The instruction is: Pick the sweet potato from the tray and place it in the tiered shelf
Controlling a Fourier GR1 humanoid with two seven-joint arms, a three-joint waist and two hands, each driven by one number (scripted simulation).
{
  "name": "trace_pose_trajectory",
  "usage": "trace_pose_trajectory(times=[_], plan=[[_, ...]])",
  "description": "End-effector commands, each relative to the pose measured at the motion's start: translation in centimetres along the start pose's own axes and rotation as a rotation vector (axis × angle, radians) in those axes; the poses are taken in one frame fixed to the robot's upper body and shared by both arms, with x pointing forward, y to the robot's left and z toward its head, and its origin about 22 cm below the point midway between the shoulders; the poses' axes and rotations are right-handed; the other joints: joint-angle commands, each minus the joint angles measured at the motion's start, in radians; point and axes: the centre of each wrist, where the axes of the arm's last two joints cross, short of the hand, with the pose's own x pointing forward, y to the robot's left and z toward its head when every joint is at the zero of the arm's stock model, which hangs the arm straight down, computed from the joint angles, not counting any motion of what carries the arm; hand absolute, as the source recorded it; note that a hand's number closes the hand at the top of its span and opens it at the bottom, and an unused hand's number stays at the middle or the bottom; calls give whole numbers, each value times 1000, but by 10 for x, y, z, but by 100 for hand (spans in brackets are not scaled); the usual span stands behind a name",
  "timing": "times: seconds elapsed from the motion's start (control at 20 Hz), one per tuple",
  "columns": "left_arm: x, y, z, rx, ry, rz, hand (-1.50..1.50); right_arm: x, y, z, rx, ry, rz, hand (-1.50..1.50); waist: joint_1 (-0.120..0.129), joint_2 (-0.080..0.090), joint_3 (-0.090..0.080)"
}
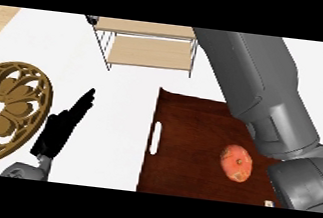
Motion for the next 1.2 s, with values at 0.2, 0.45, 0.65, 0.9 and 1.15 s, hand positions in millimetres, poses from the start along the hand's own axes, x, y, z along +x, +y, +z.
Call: trace_pose_trajectory(times=[0.2,0.45,0.65,0.9,1.15], plan=[[5,-5,-6,-40,-27,-4,0,-20,27,-8,169,133,-381,150,38,39,3],[8,-5,-8,-36,-32,-27,0,-47,29,-21,185,228,-707,-150,54,40,4],[15,-13,-13,-53,-44,-1,0,-55,31,-24,93,190,-871,-150,61,36,3],[5,-9,-13,-39,-24,-14,0,-35,18,-22,-137,152,-956,-150,32,27,0],[-8,2,3,12,27,1,0,-57,18,-30,-376,221,-992,-150,-20,5,1]])
